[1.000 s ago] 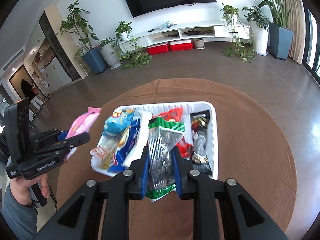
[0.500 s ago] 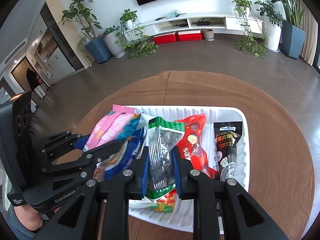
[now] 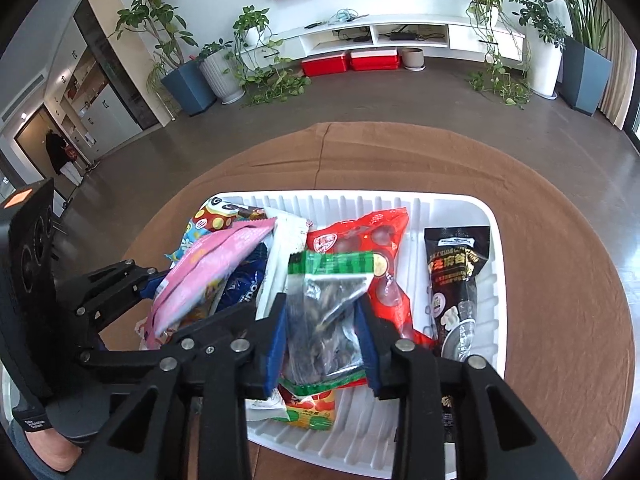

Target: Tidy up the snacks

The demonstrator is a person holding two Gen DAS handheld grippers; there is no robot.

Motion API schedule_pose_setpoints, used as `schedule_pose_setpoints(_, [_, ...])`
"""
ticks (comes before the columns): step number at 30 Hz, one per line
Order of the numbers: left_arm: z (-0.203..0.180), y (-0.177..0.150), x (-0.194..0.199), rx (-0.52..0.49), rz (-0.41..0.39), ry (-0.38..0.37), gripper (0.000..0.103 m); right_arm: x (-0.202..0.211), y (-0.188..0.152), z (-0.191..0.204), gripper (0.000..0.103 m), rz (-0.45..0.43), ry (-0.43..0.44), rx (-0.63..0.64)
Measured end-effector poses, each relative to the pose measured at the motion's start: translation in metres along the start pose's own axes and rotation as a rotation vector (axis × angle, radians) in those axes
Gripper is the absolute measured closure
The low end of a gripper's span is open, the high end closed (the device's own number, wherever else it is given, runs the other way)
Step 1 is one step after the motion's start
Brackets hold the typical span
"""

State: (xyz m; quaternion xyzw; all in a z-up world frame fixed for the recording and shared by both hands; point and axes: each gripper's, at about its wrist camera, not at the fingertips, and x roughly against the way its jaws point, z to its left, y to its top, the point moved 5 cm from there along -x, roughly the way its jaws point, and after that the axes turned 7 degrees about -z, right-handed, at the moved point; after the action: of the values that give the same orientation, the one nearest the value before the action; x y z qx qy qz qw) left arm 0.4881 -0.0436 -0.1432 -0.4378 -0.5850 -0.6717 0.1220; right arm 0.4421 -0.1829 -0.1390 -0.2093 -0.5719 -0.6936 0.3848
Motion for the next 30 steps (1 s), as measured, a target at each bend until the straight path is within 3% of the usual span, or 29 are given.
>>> schedule_pose_setpoints(12, [0.002, 0.0, 0.01, 0.002, -0.02, -0.001, 0.04, 0.009, 0.002, -0.007, 0.06, -0.029, -0.005, -0.02])
schedule_pose_setpoints(21, [0.0, -0.001, 0.04, 0.014, -0.071, 0.017, 0.021, 0.029, 0.006, -0.015, 0.042, -0.085, -0.007, -0.056])
schedule_pose_setpoints(23, [-0.001, -0.001, 0.049, 0.017, -0.088, 0.029, 0.013, 0.036, 0.007, -0.019, 0.032, -0.1, 0.0, -0.083])
schedule_pose_setpoints(26, [-0.003, -0.003, 0.072, 0.027, -0.142, 0.061, 0.0, 0.054, 0.005, -0.024, 0.019, -0.151, 0.005, -0.125])
schedule_pose_setpoints(30, [-0.014, -0.01, 0.113, -0.005, -0.252, 0.107, 0.0, 0.082, -0.002, -0.026, 0.008, -0.238, 0.003, -0.15])
